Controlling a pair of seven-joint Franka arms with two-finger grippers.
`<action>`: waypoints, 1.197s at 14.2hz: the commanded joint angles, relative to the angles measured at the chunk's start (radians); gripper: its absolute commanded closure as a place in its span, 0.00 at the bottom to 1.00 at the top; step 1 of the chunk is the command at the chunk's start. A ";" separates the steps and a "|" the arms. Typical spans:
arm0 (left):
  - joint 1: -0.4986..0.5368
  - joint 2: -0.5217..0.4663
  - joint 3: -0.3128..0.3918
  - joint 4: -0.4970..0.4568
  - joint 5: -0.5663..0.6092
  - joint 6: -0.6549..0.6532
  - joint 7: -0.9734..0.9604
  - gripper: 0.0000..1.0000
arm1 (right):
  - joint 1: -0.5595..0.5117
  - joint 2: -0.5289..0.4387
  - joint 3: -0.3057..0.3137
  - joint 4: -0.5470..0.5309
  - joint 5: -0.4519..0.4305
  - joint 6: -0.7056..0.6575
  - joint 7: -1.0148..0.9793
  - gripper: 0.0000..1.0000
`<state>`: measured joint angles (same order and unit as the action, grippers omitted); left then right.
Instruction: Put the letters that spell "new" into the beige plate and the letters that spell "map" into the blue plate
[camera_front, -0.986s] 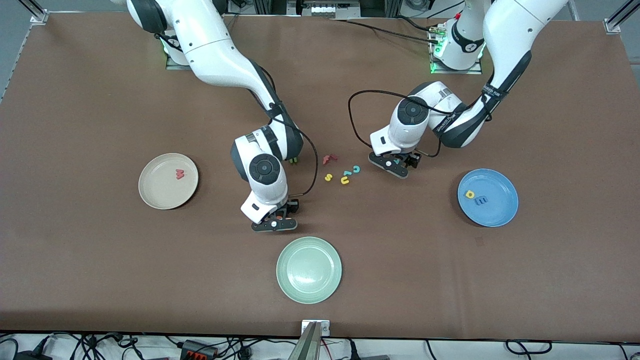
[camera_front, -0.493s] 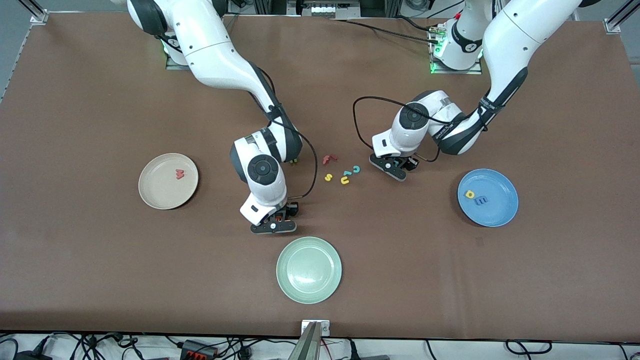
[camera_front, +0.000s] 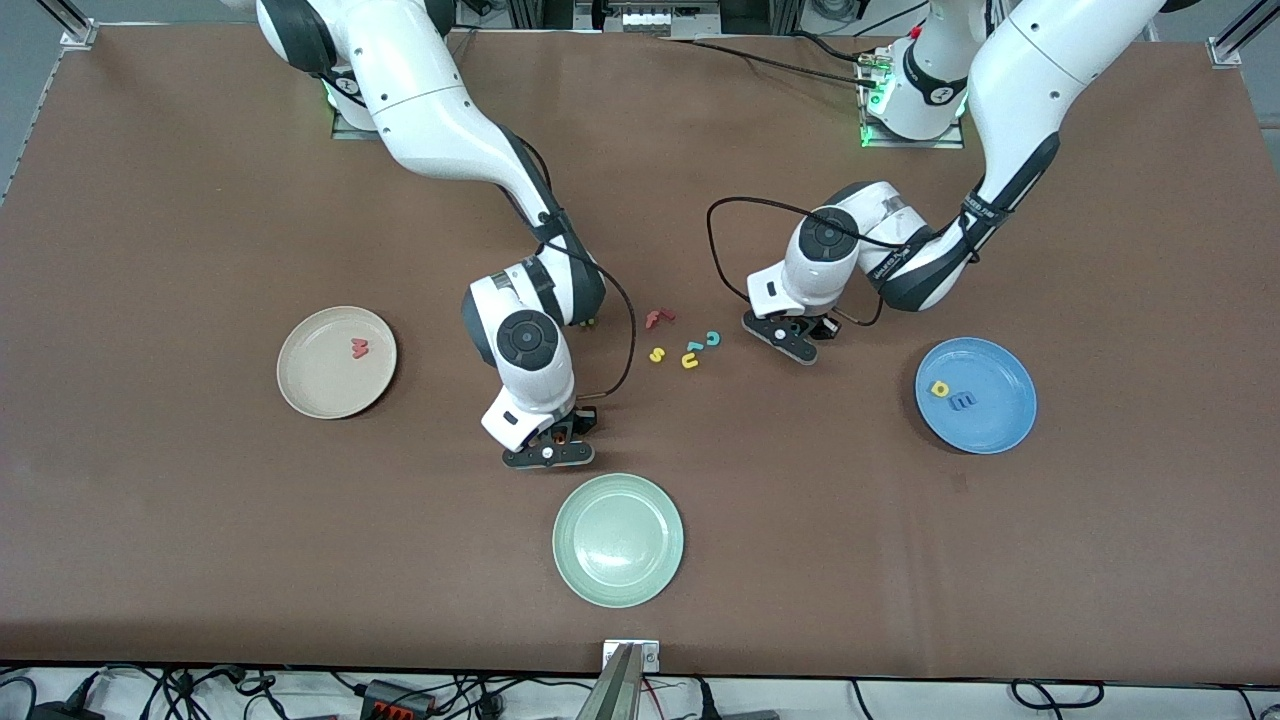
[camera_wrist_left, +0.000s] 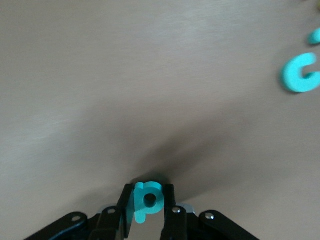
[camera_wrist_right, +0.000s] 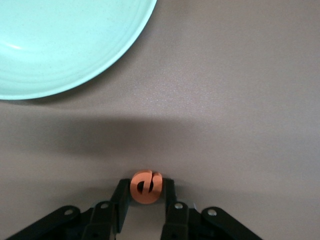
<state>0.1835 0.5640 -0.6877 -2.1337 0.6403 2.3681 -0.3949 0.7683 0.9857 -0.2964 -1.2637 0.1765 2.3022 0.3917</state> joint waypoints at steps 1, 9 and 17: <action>0.020 -0.099 -0.016 0.058 0.027 -0.159 0.025 0.92 | -0.011 0.017 0.006 0.021 0.014 0.000 0.001 0.77; 0.342 -0.079 -0.012 0.150 0.022 -0.279 0.568 0.90 | -0.033 -0.065 -0.013 0.007 0.006 -0.131 -0.014 0.85; 0.432 -0.042 -0.067 0.147 0.012 -0.280 0.562 0.00 | -0.124 -0.378 -0.121 -0.409 0.003 -0.369 -0.278 0.89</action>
<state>0.5944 0.5449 -0.7049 -1.9933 0.6495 2.1055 0.1642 0.6314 0.7171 -0.3907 -1.4865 0.1764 1.9129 0.1652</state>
